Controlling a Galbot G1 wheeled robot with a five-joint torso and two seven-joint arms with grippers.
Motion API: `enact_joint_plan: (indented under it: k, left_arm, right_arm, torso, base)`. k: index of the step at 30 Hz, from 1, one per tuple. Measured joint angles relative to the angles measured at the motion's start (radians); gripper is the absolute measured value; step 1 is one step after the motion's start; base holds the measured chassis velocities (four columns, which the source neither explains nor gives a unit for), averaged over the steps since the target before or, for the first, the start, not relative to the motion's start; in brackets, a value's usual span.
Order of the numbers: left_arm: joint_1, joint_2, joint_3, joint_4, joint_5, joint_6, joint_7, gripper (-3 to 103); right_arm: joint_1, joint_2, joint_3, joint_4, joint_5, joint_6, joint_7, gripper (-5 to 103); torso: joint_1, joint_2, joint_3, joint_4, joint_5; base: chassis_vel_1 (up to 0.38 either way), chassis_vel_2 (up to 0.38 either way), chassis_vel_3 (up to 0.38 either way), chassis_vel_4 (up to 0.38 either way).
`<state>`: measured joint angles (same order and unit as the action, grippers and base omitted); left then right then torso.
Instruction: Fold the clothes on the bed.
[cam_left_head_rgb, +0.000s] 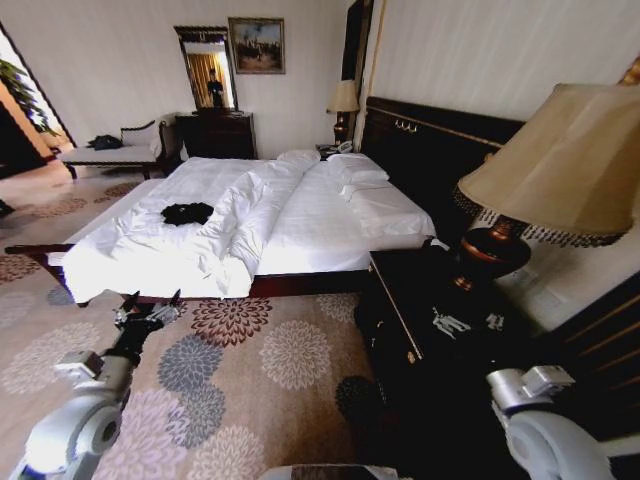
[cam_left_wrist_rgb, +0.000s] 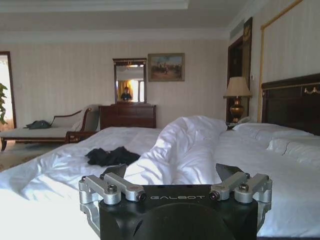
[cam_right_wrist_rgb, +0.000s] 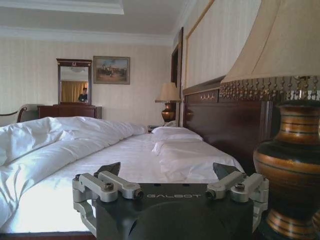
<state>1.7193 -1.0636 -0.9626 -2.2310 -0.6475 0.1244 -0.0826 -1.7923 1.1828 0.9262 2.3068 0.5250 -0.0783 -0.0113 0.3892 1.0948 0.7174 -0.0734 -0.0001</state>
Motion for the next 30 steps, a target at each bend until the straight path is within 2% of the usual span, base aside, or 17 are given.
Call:
enact_joint_plan:
  k: [8, 24, 30]
  left_arm:
    - [0.007, 0.008, 0.02, -0.029, 0.005, 0.012, -0.01, 100]
    - [0.046, 0.006, 0.018, -0.04, 0.008, 0.007, -0.007, 100]
    - [0.042, 0.012, 0.023, -0.045, 0.011, 0.01, -0.009, 100]
  right_arm:
    - [-0.003, 0.032, -0.02, 0.0, -0.033, 0.014, -0.02, 100]
    - [-0.018, 0.038, -0.011, 0.011, -0.048, 0.032, -0.052, 100]
    - [-0.018, 0.052, -0.014, 0.015, -0.048, 0.035, -0.059, 100]
  torso:
    - [0.0, 0.0, 0.0, -0.0001, 0.0001]
    - [0.0, 0.0, 0.0, 0.0001, 0.0001]
    - [0.0, 0.0, 0.0, 0.0, 0.0001]
  base:
    - [0.0, 0.0, 0.0, 0.0]
    - [0.0, 0.0, 0.0, 0.0]
    - [-0.077, 0.096, 0.076, -0.105]
